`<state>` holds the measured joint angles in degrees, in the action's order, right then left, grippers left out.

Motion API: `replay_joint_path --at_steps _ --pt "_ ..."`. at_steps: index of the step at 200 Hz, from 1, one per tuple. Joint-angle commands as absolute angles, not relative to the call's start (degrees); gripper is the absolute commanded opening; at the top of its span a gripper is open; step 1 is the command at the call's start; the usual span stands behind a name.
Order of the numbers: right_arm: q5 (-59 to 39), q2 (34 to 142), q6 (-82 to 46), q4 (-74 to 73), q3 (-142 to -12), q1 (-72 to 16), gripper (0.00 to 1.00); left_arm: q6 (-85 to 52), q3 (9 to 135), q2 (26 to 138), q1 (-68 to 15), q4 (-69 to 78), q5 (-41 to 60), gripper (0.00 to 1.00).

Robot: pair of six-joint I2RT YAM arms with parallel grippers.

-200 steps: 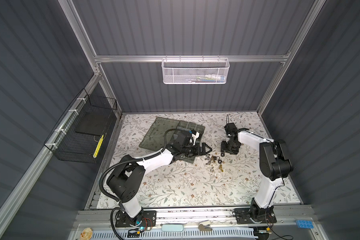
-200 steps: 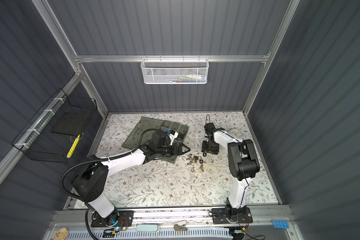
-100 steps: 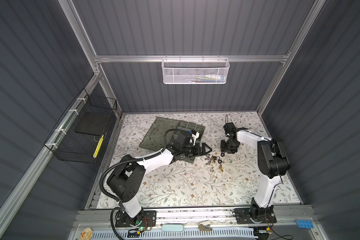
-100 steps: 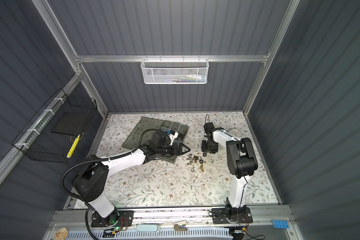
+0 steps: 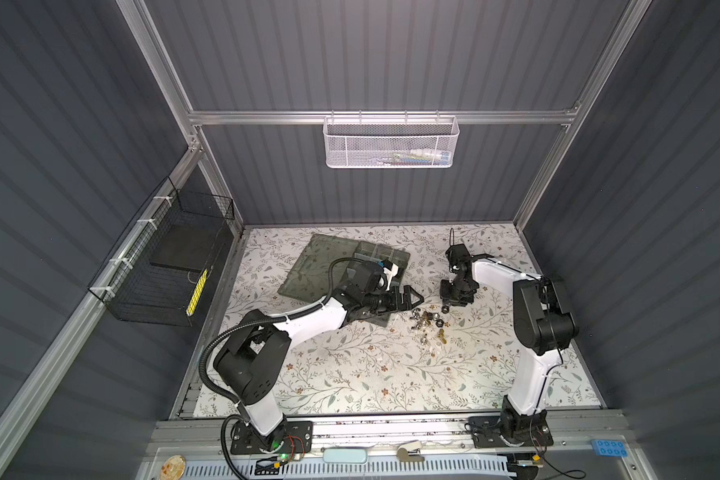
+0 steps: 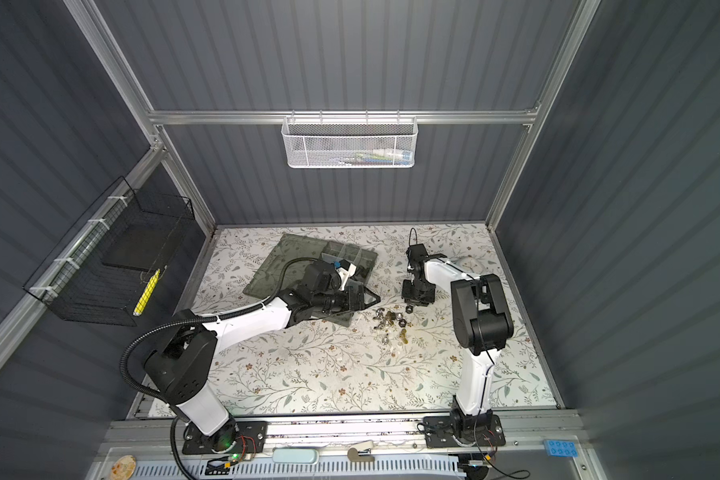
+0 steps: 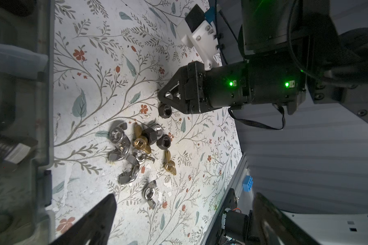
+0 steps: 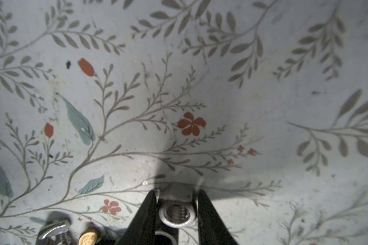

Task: Sort the screws and nuts into containers

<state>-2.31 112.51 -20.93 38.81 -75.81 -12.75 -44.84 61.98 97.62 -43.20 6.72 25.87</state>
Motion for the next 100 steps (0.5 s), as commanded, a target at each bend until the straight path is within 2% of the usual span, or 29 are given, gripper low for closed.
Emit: replay_joint_path --at_steps 1,43,100 --pt "-1.4 113.8 -20.2 40.7 -77.2 -13.2 0.33 -45.2 61.5 95.8 -43.7 6.0 25.1 1.00" --pt "-0.7 114.3 -19.6 41.5 -77.9 -13.8 0.30 -45.3 61.2 95.6 -43.7 6.0 25.0 1.00" --pt "-1.4 112.4 -19.9 41.7 -77.3 -14.4 0.21 -45.0 61.3 95.1 -43.7 5.3 24.5 1.00"
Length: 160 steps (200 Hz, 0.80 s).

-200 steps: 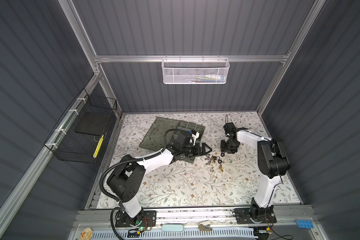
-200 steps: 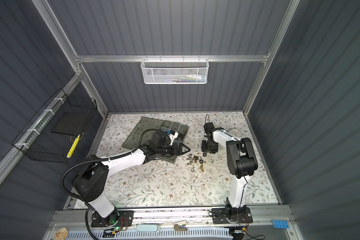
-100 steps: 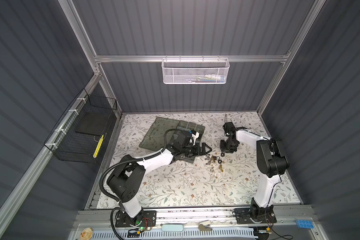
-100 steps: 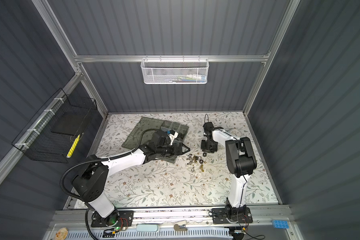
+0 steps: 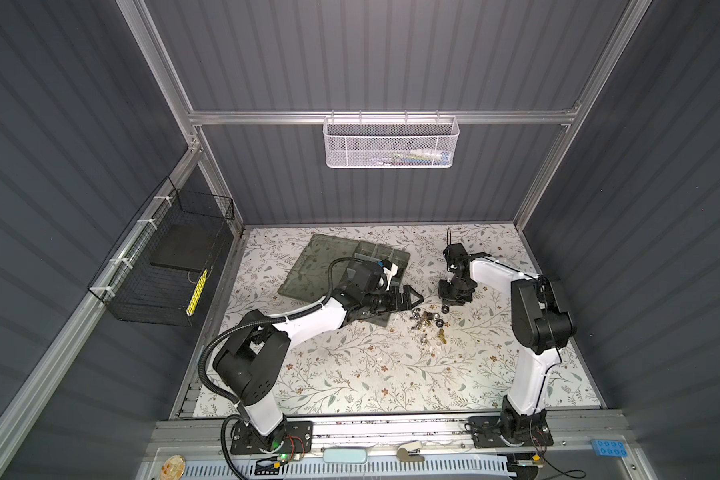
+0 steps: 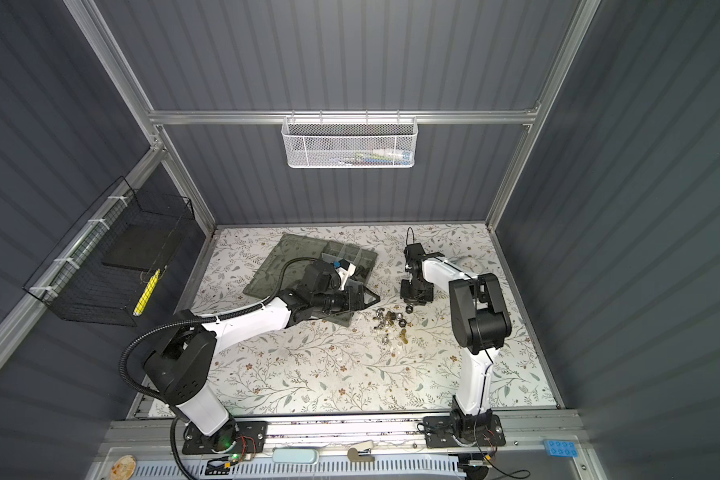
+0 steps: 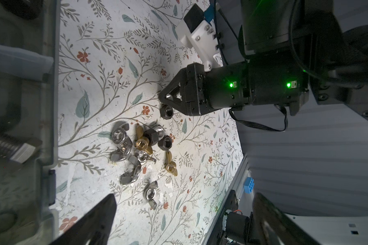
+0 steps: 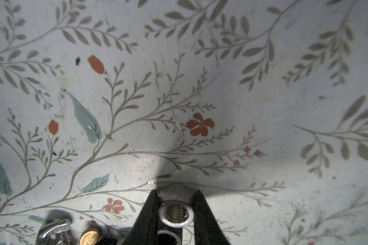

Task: Sort the screws and nuts into containers

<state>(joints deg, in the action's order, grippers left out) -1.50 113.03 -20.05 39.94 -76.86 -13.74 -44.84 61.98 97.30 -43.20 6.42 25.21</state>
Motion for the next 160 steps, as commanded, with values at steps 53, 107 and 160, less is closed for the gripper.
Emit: replay_joint_path --at_steps 53,107,160 --pt "-2.4 108.8 -20.3 43.0 -78.1 -15.0 0.18 -44.1 61.2 93.9 -43.7 3.8 23.8 1.00" --pt "-4.2 105.5 -21.1 44.7 -80.1 -16.6 0.18 -43.4 60.7 92.2 -43.6 2.2 22.8 1.00" --pt "-8.8 103.5 -22.5 43.4 -81.2 -20.0 0.18 -42.9 58.1 88.6 -43.0 0.9 21.1 1.00"
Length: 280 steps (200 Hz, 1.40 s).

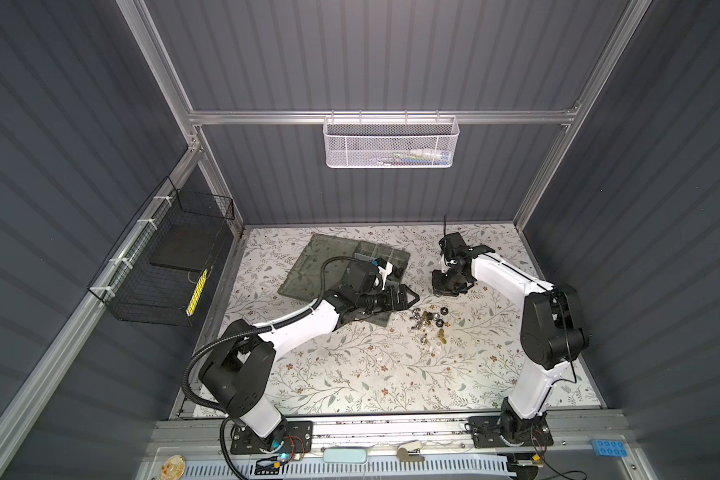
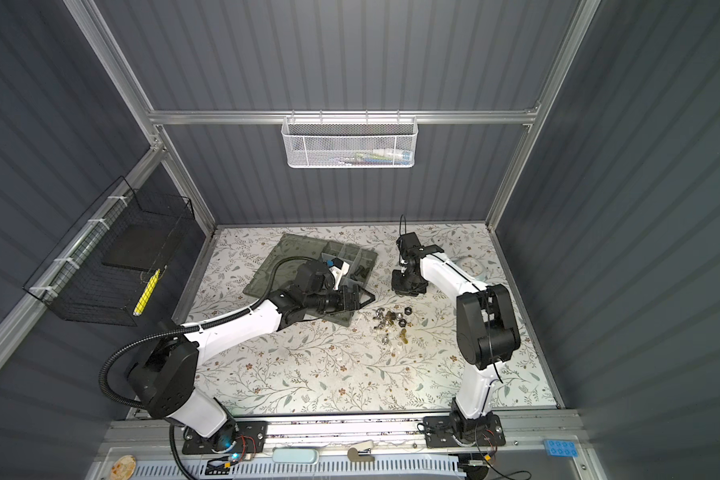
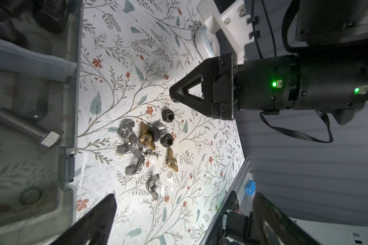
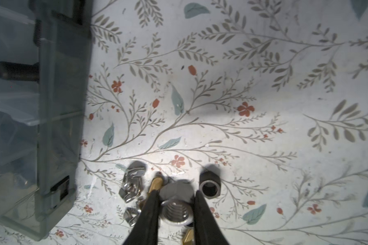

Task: Sort the screws and nuts into containers

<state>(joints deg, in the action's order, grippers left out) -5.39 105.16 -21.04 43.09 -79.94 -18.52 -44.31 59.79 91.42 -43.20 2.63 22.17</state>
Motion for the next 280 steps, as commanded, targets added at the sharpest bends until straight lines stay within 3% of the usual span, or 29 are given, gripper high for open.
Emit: replay_joint_path --at_steps 1,170,235,280 --pt "-8.9 103.4 -22.6 43.4 -81.3 -20.0 0.18 -43.0 58.1 88.5 -43.0 0.9 21.2 1.00" --pt "-21.4 111.1 -29.7 40.3 -93.6 -32.1 0.20 -44.5 42.7 69.3 -28.8 -2.8 24.0 1.00" --pt "-25.0 116.6 -32.5 38.5 -98.8 -35.6 0.21 -49.9 35.0 66.4 -19.7 2.1 30.7 1.00" --pt "-26.0 120.8 -33.5 38.2 -101.9 -37.4 0.24 -49.9 34.0 66.2 -17.9 2.3 31.6 1.00"
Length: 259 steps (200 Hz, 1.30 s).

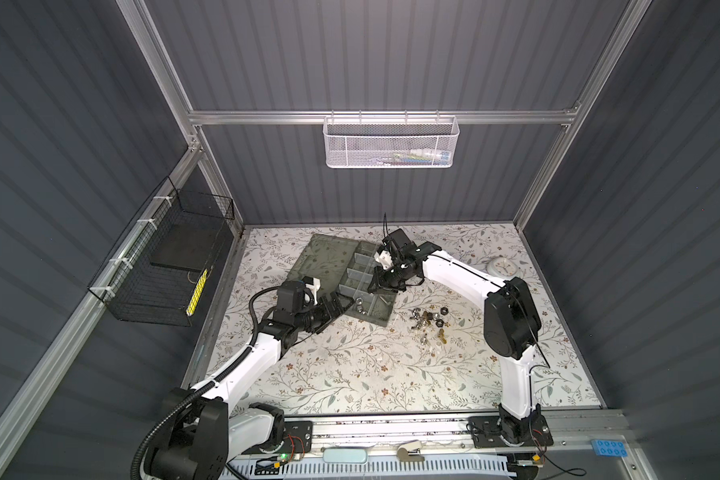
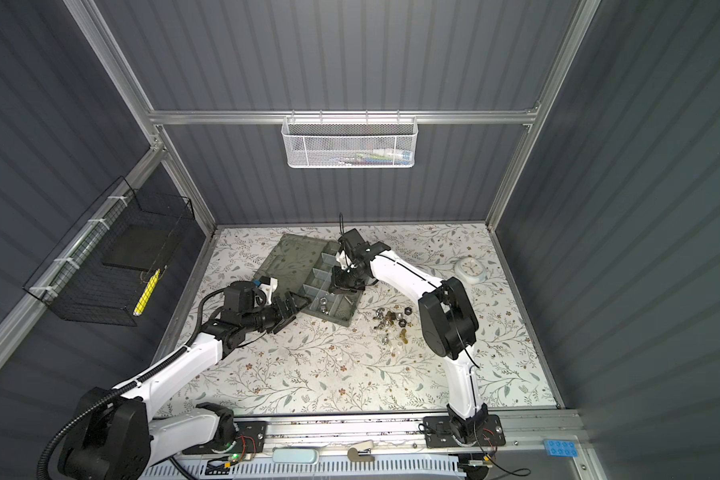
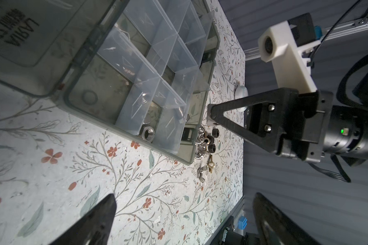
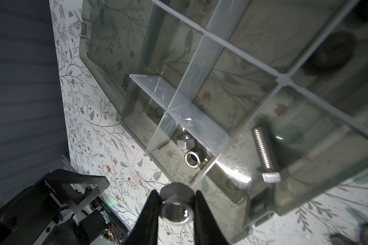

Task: Sort the screws and nuts into containers
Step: 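Lift the silver hex nut with the right gripper and carry it over the box, then lower the nut into a box compartment and open the right gripper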

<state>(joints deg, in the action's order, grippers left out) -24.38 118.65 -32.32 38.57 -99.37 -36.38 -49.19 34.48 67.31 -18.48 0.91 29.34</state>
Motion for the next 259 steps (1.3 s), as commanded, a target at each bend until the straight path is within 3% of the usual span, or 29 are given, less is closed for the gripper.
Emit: replay_joint_path --at_steps 1,197,259 --pt "-26.0 120.9 -33.5 38.2 -101.9 -37.4 0.24 -50.0 34.0 66.3 -17.9 2.3 31.6 1.00" --pt "-26.8 124.9 -34.2 37.9 -103.8 -38.6 0.38 -48.3 34.8 67.4 -17.3 1.0 32.0 1.00" --pt "-26.3 122.4 -33.9 38.4 -103.8 -38.6 0.47 -47.6 35.9 66.9 -17.3 -0.5 32.0 1.00"
